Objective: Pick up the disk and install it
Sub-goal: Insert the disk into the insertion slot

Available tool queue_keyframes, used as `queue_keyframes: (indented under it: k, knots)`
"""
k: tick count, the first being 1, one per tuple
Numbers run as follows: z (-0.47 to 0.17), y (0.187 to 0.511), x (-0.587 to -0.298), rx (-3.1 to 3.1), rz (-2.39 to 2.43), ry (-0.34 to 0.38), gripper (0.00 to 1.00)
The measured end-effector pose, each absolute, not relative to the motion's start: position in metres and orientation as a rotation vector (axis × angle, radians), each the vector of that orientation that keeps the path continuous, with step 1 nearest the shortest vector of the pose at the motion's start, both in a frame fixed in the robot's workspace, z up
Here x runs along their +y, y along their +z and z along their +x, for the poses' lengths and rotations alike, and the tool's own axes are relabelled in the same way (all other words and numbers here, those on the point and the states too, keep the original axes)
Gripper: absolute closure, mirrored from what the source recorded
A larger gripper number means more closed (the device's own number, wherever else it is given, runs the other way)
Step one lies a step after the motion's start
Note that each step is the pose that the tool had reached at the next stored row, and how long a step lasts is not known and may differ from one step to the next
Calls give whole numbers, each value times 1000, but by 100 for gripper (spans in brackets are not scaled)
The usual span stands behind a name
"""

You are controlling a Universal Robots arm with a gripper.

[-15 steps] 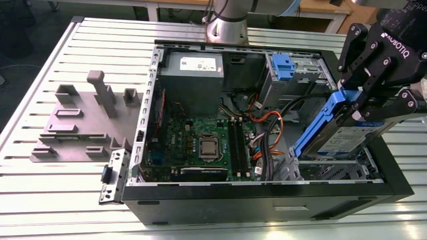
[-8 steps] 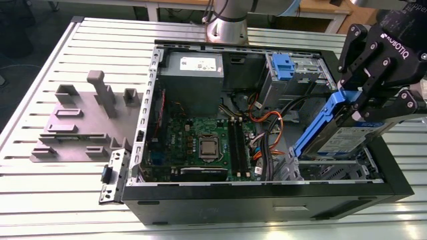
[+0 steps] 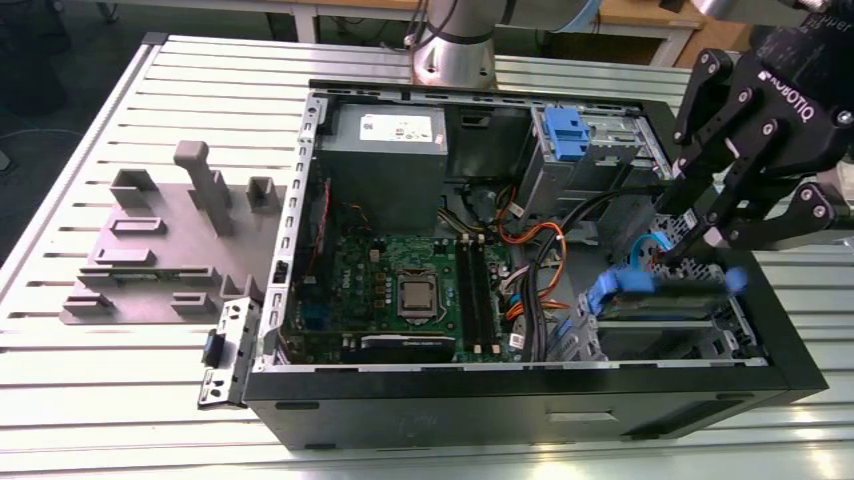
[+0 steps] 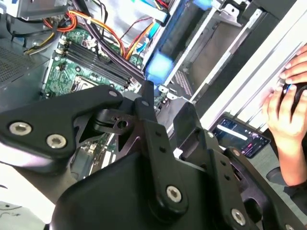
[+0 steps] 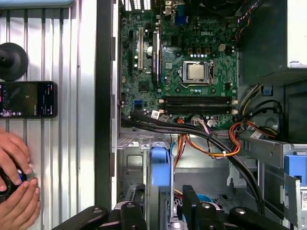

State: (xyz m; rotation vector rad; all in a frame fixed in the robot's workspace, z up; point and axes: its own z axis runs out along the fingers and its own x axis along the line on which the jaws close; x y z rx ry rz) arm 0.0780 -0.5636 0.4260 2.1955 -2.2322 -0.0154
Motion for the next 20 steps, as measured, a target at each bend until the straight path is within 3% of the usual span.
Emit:
queue_keyframes:
  k: [7, 15, 20]
  knots:
    - [78, 413, -564, -2232, 2196, -15, 56]
    - [78, 399, -564, -2232, 2196, -15, 88]
    - [78, 390, -564, -2232, 2196, -15, 89]
